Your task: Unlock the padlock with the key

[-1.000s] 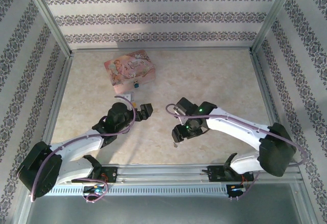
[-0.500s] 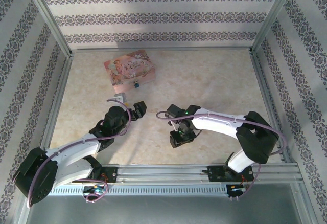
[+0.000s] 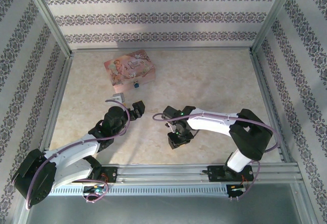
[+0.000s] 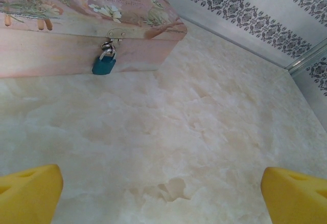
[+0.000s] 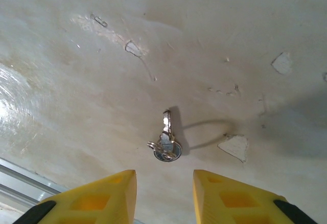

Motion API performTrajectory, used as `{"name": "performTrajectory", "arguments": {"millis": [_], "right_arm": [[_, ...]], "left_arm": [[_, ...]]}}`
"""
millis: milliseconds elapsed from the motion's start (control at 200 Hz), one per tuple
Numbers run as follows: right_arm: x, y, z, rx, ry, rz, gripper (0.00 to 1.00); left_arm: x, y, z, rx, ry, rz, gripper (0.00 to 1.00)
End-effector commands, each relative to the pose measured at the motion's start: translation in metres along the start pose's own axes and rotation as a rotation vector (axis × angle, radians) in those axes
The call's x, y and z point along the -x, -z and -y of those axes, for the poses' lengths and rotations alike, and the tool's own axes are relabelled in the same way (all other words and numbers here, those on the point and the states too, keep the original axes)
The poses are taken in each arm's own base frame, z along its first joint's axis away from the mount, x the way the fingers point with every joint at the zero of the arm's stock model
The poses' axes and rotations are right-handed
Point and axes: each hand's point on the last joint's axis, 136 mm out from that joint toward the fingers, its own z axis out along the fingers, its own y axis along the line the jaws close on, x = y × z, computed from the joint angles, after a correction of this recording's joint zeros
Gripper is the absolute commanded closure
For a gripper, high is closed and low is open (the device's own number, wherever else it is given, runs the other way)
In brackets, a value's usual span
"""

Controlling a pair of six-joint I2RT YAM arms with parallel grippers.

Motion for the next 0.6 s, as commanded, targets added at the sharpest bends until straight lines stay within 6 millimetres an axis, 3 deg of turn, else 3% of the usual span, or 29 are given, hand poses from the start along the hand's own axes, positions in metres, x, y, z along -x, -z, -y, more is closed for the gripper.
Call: {"name": "performTrajectory", "arguments": {"millis": [0, 595], "right_arm": [[0.005, 0.0, -0.005, -0.009, 0.023, 0.005, 0.65], [0.006, -0.013, -0.004, -0.037, 0.036, -0.014, 0.7]], "left_arm": [[-0.002, 0.003, -0.002, 0.014, -0.002, -0.003, 0.01], [0.0, 0.006, -0.002, 0.012, 0.005, -0.003, 0.01]]}}
